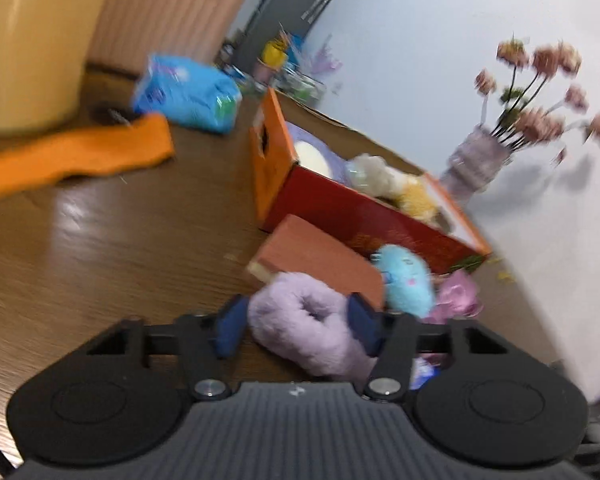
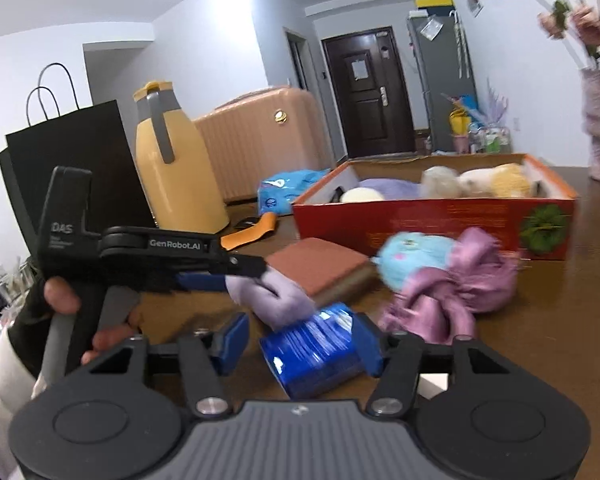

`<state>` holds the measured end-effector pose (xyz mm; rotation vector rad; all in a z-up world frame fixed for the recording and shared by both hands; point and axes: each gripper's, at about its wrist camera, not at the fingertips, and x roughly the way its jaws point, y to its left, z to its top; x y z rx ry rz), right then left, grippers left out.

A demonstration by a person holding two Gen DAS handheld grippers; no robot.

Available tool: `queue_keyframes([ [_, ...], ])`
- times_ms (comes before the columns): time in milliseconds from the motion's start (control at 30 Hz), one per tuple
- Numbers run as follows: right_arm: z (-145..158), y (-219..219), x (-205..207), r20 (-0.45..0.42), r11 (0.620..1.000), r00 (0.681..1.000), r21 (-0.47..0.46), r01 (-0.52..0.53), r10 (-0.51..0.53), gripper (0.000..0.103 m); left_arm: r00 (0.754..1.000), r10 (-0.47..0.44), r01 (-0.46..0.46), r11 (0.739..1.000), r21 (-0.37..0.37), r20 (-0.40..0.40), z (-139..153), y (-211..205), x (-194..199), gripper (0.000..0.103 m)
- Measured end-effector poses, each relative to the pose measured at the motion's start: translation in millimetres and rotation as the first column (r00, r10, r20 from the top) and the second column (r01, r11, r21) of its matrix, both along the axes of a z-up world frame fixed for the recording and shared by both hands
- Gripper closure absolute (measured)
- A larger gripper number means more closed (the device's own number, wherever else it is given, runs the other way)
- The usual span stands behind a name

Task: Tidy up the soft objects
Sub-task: 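Reach the left tool to the lavender fuzzy headband and close on it, then carry the lavender headband with the left tool into the box and release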

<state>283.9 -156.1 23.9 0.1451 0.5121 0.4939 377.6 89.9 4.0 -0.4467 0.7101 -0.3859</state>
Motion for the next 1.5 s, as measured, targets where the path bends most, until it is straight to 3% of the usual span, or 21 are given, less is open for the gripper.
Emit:
queue_keyframes([
  [133,-8,21,33,-0.05,0.999,0.999,0.038,0.003,-0.002,0.063,1.0,0.017,-0.018,1.0,0.017,0.019,5,4,-13,0.076],
  [200,-15,29,44,-0.087,1.0,0.996,0.031,0.005,-0.002,0.085,0.999,0.024,-0.025,1.0,0.016,0.032,9,5,-25,0.084],
  [300,-13,34,38,-0.059,1.0,0.998,0.01,-0.005,0.006,0.093,0.995,0.051,-0.053,0.998,0.028,0.086,23,3,-49,0.088],
  [467,17,4,-22,0.091,0.999,0.995,0.011,-0.043,0.042,0.094,0.98,0.043,-0.035,0.999,-0.042,0.193,55,-10,-103,0.088],
  [600,24,-30,-72,0.123,0.996,0.991,-0.065,-0.053,0.06,0.094,0.98,-0.006,0.023,0.996,-0.084,0.2,43,-44,-153,0.088],
  [800,4,-64,-99,0.122,0.984,0.993,-0.178,0.01,0.012,0.094,0.988,-0.11,0.114,0.993,-0.026,0.112,7,-86,-181,0.081],
  [867,-7,-65,-111,0.161,0.972,0.987,-0.237,0.009,0.03,0.094,0.987,-0.099,0.099,0.995,0.004,0.124,10,-87,-187,0.067],
  [1000,-21,-56,-136,0.234,0.953,0.962,-0.296,-0.065,0.139,0.094,0.985,-0.066,0.061,0.997,0.041,0.157,26,-87,-186,0.051],
  [1033,-24,-54,-142,0.245,0.949,0.955,-0.304,-0.087,0.166,0.093,0.986,-0.064,0.056,0.997,0.059,0.151,28,-90,-180,0.041],
  [1100,-28,-54,-151,0.242,0.946,0.953,-0.306,-0.103,0.182,0.088,0.987,-0.065,0.051,0.994,0.093,0.147,32,-98,-171,0.04],
  [1167,-29,-57,-156,0.228,0.95,0.954,-0.284,-0.127,0.196,0.086,0.986,-0.074,0.055,0.99,0.13,0.151,31,-107,-162,0.039],
  [1300,-25,-74,-157,0.168,0.983,0.979,-0.162,-0.088,0.116,0.079,0.996,-0.057,0.043,0.981,0.19,0.065,11,-112,-160,0.042],
  [1333,-23,-81,-157,0.146,0.991,0.986,-0.113,-0.07,0.086,0.077,0.997,-0.057,0.046,0.981,0.188,0.055,5,-110,-164,0.042],
  [1400,-20,-95,-154,0.072,1.0,0.997,0.024,-0.007,0.005,0.064,0.998,-0.037,0.03,0.986,0.162,0.043,-3,-105,-175,0.043],
  [1500,-22,-103,-142,-0.069,0.983,0.996,0.171,0.071,-0.06,0.062,0.998,0.01,-0.018,0.991,0.135,0.057,-5,-97,-190,0.044],
])
